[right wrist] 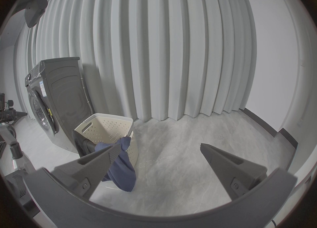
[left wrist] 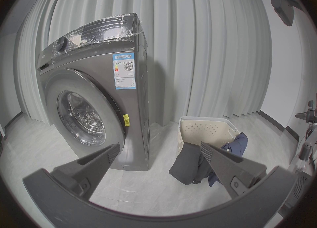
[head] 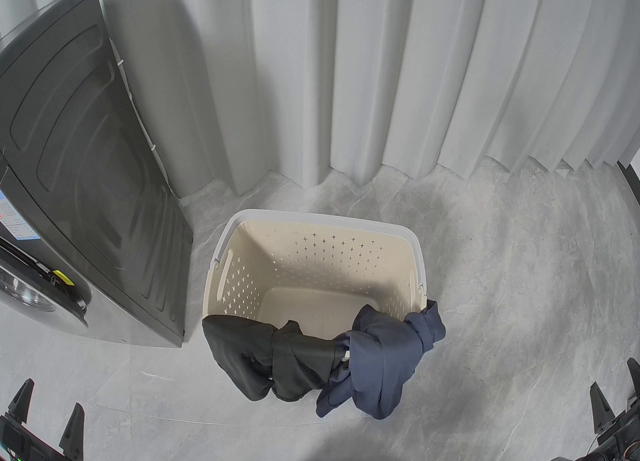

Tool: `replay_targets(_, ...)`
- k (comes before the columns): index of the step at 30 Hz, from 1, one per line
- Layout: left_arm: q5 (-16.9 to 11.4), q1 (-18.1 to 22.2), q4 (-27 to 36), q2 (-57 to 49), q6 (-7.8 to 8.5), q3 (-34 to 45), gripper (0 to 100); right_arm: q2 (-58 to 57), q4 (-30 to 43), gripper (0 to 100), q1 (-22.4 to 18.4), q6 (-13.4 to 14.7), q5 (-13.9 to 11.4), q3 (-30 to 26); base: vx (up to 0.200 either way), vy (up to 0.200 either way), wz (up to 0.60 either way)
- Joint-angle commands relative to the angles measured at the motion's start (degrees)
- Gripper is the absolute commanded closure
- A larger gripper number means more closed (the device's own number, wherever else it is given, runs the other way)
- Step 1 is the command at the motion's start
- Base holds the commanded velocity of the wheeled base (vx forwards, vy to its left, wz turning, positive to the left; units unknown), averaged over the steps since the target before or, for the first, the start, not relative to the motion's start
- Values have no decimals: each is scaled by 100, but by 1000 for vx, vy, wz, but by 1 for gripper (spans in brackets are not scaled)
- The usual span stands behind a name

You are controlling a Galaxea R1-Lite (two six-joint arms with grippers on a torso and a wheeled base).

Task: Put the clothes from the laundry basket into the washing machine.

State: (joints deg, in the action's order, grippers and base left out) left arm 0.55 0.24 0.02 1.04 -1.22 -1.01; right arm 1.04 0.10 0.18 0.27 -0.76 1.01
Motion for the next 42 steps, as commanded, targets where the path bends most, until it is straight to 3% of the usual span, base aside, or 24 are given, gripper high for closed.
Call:
replay_targets(1,-2,2,-2,-77,-10,101,0,-104,-1,0,-1,0,5,-101,0,0,0)
replay_targets(17,7,2,-2,-77,-1,101,0,-104,-1,0,-1,0,5,-101,0,-38,0)
replay_targets(26,7,2,-2,-77,-10,101,0,-104,-1,0,-1,0,5,-101,200,0,0)
replay_targets(35,7,2,-2,-77,-10,101,0,-104,-1,0,-1,0,5,-101,0,0,0)
replay_targets(42,7,2,-2,-77,-19,101,0,-104,-1,0,-1,8,5,-101,171,0,0)
